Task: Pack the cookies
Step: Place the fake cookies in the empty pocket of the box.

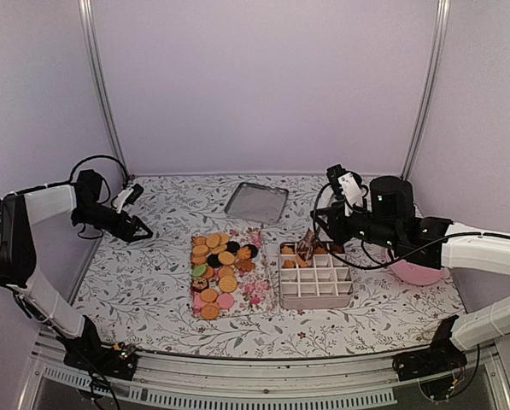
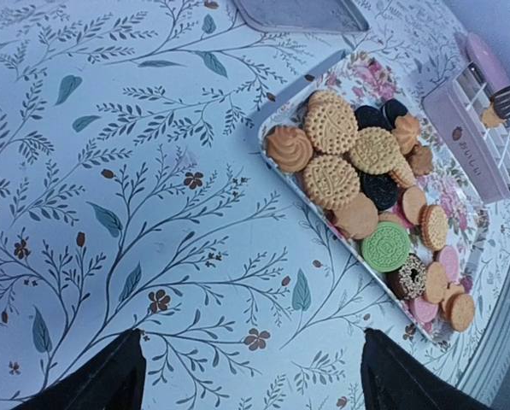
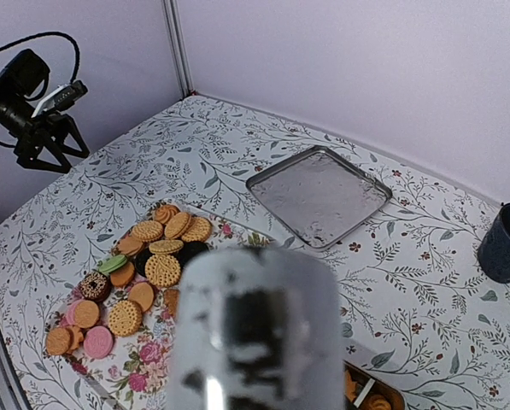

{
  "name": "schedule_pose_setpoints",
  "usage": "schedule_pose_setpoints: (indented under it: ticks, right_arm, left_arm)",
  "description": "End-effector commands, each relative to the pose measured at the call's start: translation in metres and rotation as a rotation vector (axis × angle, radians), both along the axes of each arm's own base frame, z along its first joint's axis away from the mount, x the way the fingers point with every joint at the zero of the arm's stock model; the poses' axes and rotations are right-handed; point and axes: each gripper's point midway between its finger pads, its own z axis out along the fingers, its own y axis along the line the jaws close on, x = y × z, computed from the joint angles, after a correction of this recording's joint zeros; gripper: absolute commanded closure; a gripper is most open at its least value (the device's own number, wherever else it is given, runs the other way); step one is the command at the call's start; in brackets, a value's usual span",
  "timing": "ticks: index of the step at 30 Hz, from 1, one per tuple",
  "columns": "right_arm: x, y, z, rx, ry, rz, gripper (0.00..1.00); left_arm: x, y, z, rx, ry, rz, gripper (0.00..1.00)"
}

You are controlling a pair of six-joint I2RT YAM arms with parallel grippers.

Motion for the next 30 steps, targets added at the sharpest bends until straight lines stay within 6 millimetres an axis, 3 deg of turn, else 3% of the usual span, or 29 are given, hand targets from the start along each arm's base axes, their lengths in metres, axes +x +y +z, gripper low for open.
schedule_pose_setpoints:
  ticks: [1, 11, 20, 26, 30]
  right_arm:
    - [0.006, -0.006, 0.003, -0.013, -0.021, -0.029, 1.00]
    - [0.007, -0.014, 0.023, 0.011, -0.063, -0.061, 1.00]
    - [0.007, -0.007, 0.003, -0.015, -0.030, -0.034, 1.00]
    - [0.006, -0.006, 0.005, -0.015, -0.037, -0.022, 0.70]
    - [0.006, -0.007, 0.016, 0.007, -0.064, -0.022, 0.61]
  left_arm:
    - [0.003, -0.005, 0.007, -0.019, -0.039, -0.026, 0.12]
    - [0.004, -0.008, 0.008, -0.039, -0.037, -0.032, 0.12]
    - [0.004, -0.009, 0.011, -0.039, -0.035, -0.034, 0.12]
    - [0.001, -0.011, 0.017, -0.043, -0.042, -0.034, 0.11]
    - [0.000, -0.011, 0.020, -0.035, -0.044, -0.035, 0.10]
